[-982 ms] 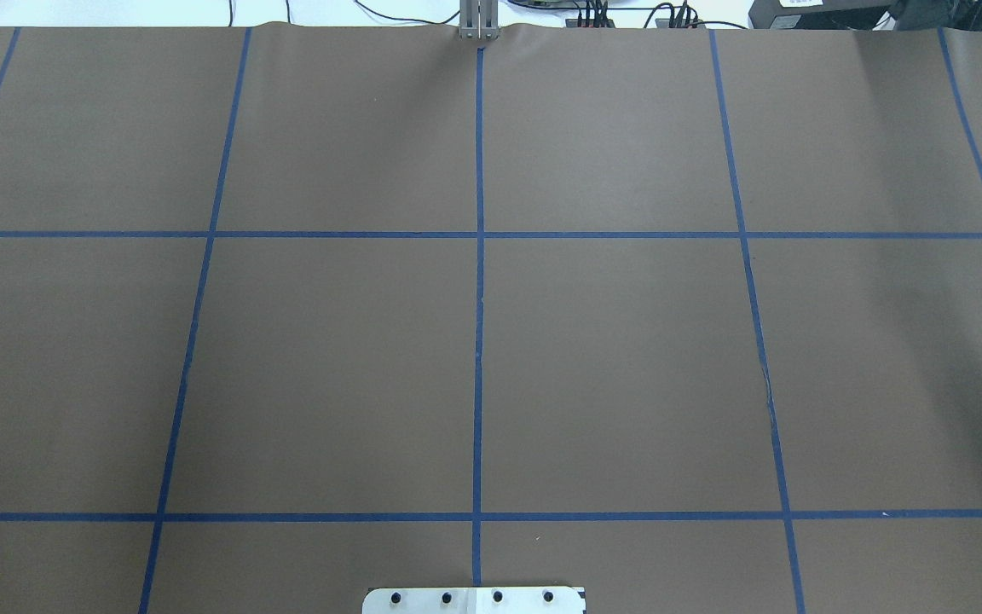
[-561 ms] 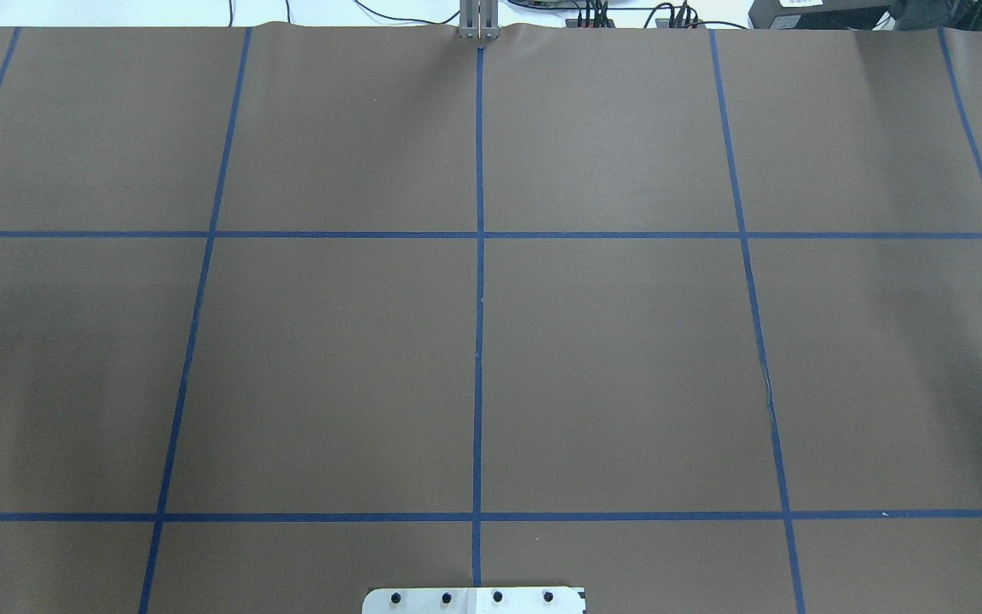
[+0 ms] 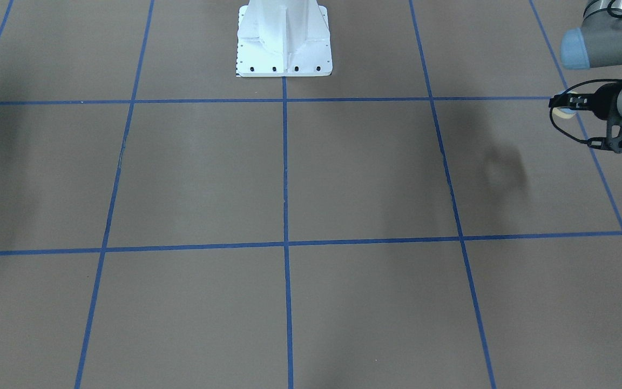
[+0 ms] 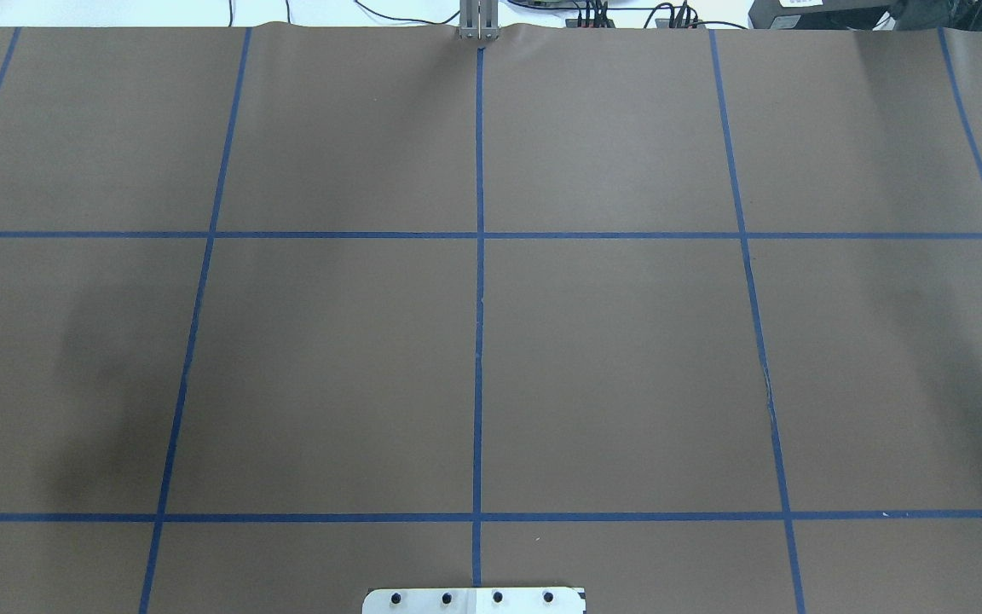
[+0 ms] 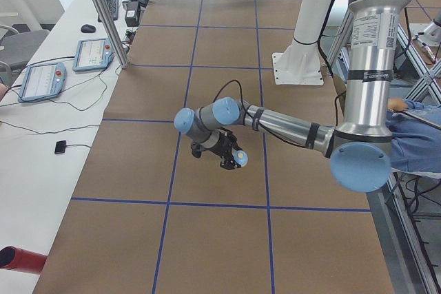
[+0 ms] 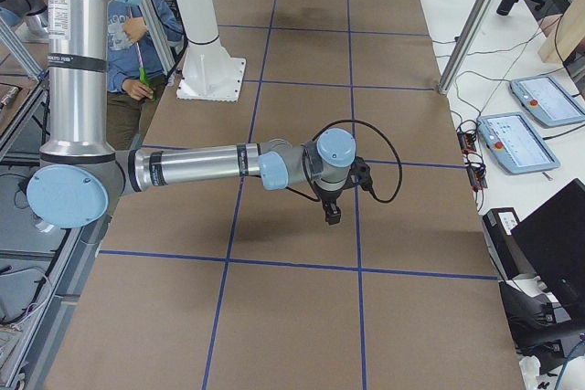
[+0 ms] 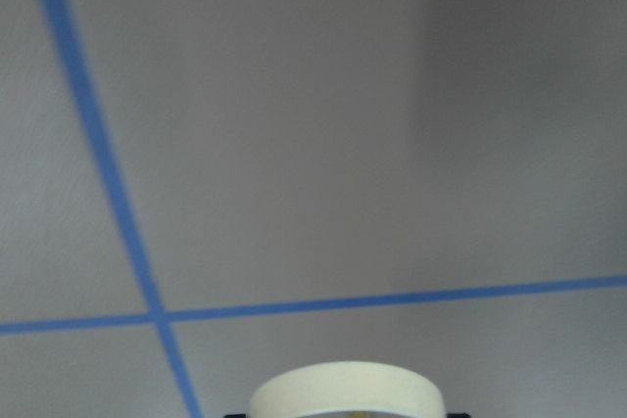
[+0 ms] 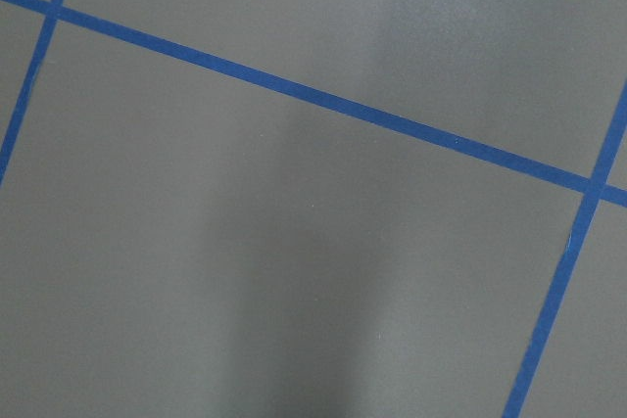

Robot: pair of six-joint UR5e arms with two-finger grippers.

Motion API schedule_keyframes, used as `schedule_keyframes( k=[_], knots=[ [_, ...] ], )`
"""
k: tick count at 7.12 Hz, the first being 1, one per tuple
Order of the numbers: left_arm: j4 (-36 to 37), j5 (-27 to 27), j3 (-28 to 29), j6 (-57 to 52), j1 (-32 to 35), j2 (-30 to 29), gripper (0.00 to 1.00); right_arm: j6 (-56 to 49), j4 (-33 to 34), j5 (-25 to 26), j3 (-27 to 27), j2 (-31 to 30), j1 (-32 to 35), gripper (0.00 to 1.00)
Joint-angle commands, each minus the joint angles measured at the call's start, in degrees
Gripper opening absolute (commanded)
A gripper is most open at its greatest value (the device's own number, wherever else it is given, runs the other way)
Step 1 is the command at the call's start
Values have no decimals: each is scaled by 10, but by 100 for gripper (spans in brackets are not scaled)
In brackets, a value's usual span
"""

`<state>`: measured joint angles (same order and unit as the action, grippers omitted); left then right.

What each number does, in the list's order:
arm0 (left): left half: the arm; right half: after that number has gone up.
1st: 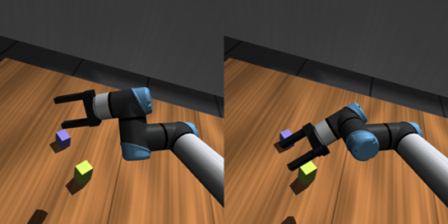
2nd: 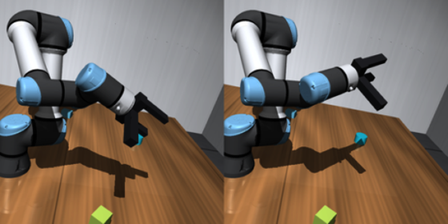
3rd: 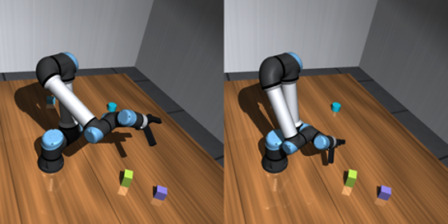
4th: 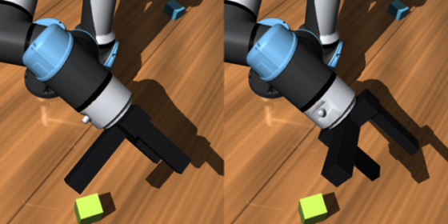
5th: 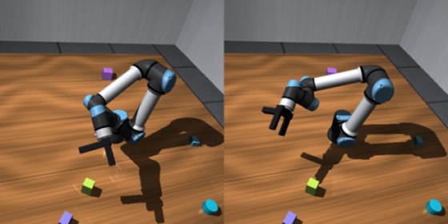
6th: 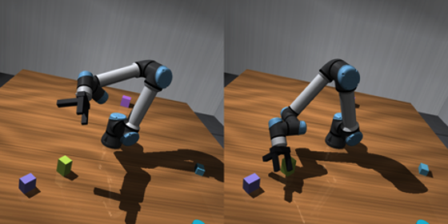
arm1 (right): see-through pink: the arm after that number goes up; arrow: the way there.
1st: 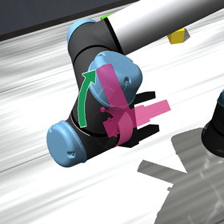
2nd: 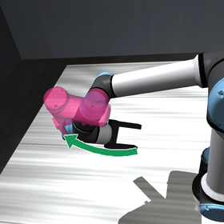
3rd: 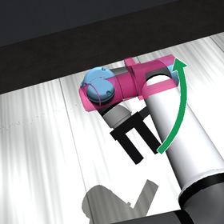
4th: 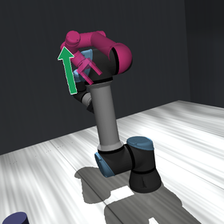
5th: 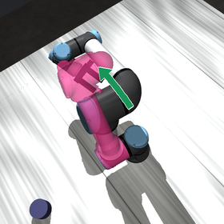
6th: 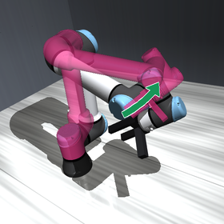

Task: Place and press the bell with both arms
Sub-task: 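Lower the held bell onto the grid center with the left gripper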

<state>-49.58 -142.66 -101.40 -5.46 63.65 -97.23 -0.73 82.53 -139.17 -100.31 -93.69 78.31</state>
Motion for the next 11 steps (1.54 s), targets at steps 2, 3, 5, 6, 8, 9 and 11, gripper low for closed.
schedule_keyframes(
  k=[2, 3, 5, 6, 8, 9, 11],
  knots=[
    [15, -19, 72, 153, -100, -224, 20, 0, 1, 0, 5, 8, -1, 100],
    [12, -36, 132, 192, -123, -303, 20, 2, 2, -4, 6, 5, -1, 100],
    [-45, -36, 237, 269, -150, -403, 20, 1, 2, -2, 34, 11, -2, 100],
    [-162, -44, 317, 387, -184, -448, 20, 1, 2, -2, 35, 11, -2, 100],
    [-379, -44, 416, 586, -221, -492, 20, 2, 2, -3, 38, 11, -2, 100],
    [-381, -43, 442, 610, -228, -529, 20, 1, 2, -4, 38, 11, -2, 100],
    [-380, -40, 480, 654, -245, -569, 29, 1, 2, -4, 43, 11, -2, 100]
  ],
)
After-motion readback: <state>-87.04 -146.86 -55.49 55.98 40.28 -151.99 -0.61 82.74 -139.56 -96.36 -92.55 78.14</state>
